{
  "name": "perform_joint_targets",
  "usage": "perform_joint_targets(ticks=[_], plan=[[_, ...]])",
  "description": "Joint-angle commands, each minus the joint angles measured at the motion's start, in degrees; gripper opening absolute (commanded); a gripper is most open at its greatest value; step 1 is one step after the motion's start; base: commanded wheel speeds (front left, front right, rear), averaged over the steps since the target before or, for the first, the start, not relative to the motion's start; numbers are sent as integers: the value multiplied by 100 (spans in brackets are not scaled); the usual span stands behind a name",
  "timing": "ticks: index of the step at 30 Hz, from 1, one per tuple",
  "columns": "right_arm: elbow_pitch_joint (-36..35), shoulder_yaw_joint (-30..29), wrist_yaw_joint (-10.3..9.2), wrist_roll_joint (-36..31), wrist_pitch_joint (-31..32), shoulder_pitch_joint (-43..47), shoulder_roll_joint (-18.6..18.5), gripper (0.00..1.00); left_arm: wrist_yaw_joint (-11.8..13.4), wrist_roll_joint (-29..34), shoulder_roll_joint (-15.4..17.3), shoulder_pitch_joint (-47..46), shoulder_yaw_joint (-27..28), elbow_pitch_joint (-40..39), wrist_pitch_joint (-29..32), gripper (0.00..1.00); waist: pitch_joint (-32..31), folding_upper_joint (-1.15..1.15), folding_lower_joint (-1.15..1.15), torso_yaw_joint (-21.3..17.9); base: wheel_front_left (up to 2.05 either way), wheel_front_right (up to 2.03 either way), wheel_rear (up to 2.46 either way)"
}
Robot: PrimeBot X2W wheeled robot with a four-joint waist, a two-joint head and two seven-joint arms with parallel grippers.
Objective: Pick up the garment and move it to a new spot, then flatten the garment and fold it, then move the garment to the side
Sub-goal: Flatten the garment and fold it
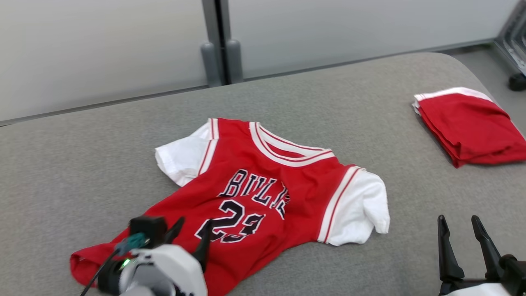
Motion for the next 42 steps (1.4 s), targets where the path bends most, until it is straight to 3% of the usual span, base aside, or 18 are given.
perform_joint_targets(ticks=[1, 7, 11, 19, 32, 33, 34, 35, 38, 42], plan=[[-20, -35, -2, -18, -29, 86, -32, 100, 207, -101, 172, 252, 163, -257, -104, 100, -186, 0, 0, 266, 0, 0, 0], [-54, -35, -2, -13, -29, 232, -30, 100, 853, -564, 787, 1223, 651, -1168, -318, 100, -183, 0, 0, 602, 0, 0, 0], [-63, -26, -2, -49, -28, 195, -30, 100, 975, -797, 915, 1555, 788, -1333, -307, 100, -134, 0, 0, 763, 0, 0, 0], [-62, 21, -2, -103, -29, 65, -31, 100, 609, -1098, 660, 1447, 868, -899, -232, 100, -51, 0, 0, 886, 0, 0, 0], [-42, 73, -2, -135, -29, 3, -30, 100, 142, -1302, 164, 898, 1144, 660, -345, 100, 134, 0, 0, 683, 0, 0, 0], [-35, 73, -2, -133, -29, -19, -30, 100, 41, -1314, 127, 850, 1172, 800, -375, 76, 143, 0, 0, 652, 0, 0, 0], [-33, 67, -2, -134, -29, -19, -31, 100, -39, -1330, 106, 838, 1177, 834, -383, 42, 144, 0, 0, 641, 0, 0, 0], [-28, 67, -2, -134, -29, -19, -30, 100, -119, -1341, 87, 823, 1178, 855, -394, 0, 140, 0, 0, 632, 0, 0, 0], [-18, 60, -2, -143, -29, -9, -30, 100, -294, -1259, 142, 756, 1105, 791, -347, 0, 114, 0, 0, 611, 0, 0, 0], [-40, 24, -2, -156, -29, 16, -30, 100, -272, -1209, 338, 710, 1242, 328, -498, 0, 105, 0, 0, 612, 0, 0, 0]])
